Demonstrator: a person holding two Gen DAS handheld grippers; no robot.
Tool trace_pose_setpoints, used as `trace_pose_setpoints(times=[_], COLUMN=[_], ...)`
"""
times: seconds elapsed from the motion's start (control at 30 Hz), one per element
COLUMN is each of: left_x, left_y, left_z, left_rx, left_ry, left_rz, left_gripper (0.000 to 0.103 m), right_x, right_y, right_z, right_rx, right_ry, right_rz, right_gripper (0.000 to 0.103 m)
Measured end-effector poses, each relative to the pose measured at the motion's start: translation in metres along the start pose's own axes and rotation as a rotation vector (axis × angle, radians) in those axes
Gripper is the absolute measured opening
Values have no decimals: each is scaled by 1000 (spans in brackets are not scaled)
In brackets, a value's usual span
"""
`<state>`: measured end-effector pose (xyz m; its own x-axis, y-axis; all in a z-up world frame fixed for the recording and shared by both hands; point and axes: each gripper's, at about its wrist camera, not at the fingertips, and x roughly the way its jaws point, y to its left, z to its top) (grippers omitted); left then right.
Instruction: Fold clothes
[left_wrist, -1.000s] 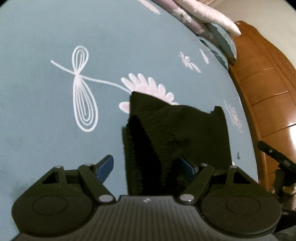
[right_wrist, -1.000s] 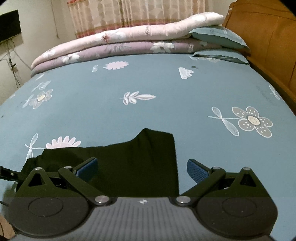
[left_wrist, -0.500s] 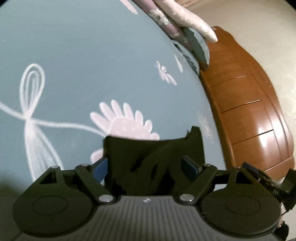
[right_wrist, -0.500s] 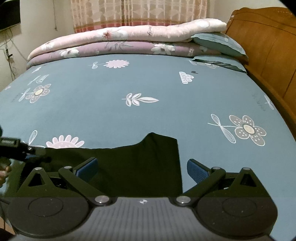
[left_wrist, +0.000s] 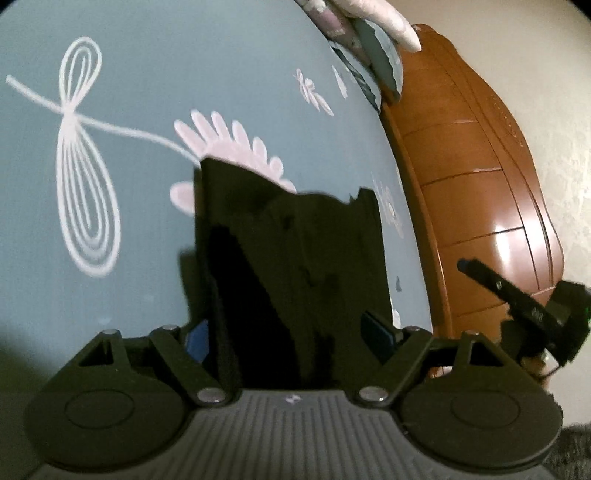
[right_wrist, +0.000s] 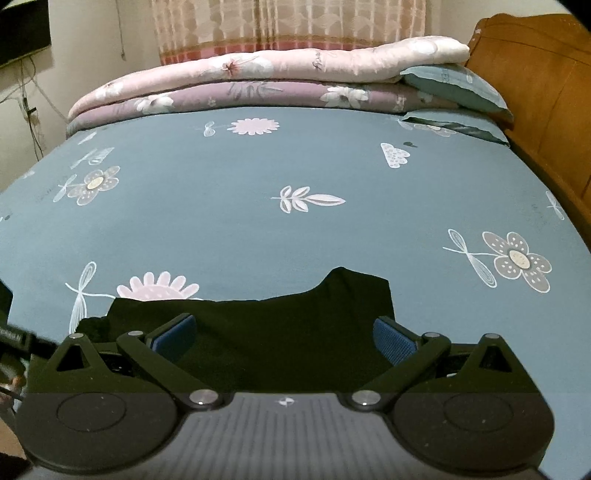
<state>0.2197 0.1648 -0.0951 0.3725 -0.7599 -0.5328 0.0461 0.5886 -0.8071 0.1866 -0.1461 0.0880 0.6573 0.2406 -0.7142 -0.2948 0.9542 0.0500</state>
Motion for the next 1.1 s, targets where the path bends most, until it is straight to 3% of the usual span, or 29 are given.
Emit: trace_pose_setpoints(times=[0.1,0.23,0.43,0.6,0.83,0.93,1.1], left_x=[4,17,26,23,29,32,35], left_y=[1,-2,-8,-10,-18,-20,-24], left_z=[4,18,23,11,6,7,8], left_rx=[6,7,-9,-83,-109,-114,-115], left_ry=[-3,7,7,-20,-51,-57,-66], left_rz=[-13,-21,5,31,83,97,120], left_gripper=[82,82,82,81,82,82,82], right_x=[1,12,56,95,128,144,155], right_y=[-5,-25,-95,-157,-205,-212,-200], right_z=[0,-3,-13,-40,-69,-62,-51], right_rx=[26,110,304,465,626,636,584], right_ry=[1,18,123,222,268,270,337], right_rz=[32,155,266,330,613,706,764], right_gripper=[103,103,103,103,103,103,103])
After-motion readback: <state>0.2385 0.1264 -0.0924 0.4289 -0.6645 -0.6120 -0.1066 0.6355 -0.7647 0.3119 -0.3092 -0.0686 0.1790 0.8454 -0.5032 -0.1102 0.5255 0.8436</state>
